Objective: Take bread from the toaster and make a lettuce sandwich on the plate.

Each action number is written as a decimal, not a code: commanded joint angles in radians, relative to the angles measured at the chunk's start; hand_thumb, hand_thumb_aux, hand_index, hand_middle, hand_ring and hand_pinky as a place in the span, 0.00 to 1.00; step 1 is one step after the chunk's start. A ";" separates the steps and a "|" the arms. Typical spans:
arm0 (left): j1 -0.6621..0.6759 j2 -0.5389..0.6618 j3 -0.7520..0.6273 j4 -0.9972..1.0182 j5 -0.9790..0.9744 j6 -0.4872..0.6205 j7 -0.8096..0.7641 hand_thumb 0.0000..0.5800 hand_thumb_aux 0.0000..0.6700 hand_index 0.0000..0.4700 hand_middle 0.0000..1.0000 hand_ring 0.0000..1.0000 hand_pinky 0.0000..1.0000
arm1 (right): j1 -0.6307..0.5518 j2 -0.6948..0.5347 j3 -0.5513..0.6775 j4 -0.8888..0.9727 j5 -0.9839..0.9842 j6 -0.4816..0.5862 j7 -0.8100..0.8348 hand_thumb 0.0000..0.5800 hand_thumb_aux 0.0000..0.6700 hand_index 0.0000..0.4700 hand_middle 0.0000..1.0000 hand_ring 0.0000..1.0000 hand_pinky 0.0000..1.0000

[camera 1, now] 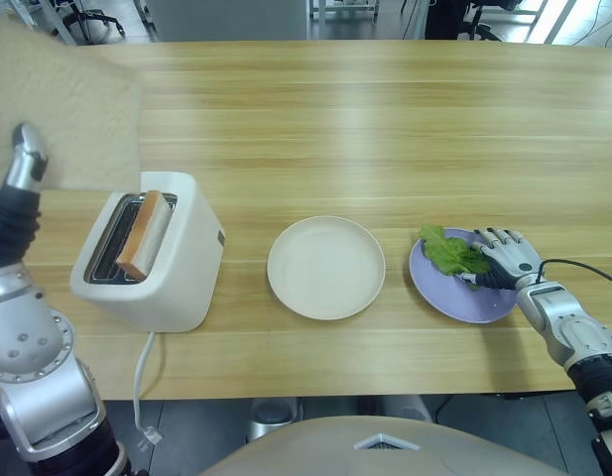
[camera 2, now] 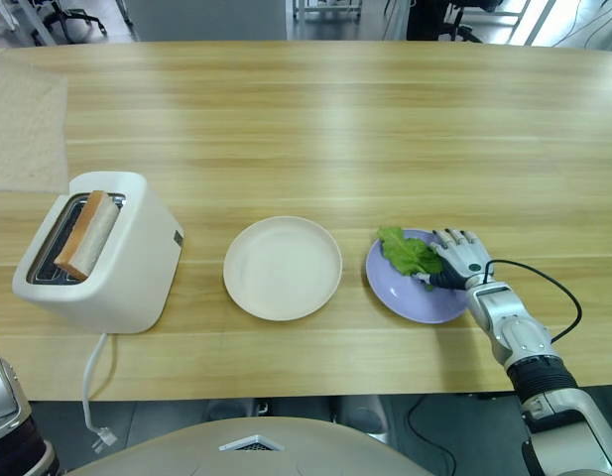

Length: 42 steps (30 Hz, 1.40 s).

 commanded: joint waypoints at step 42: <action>-0.017 -0.112 -0.949 0.845 0.445 0.042 0.072 0.97 0.82 0.80 0.78 0.78 0.78 | 0.155 0.050 -0.052 -0.608 0.179 -0.107 0.089 1.00 1.00 0.98 0.00 0.00 0.00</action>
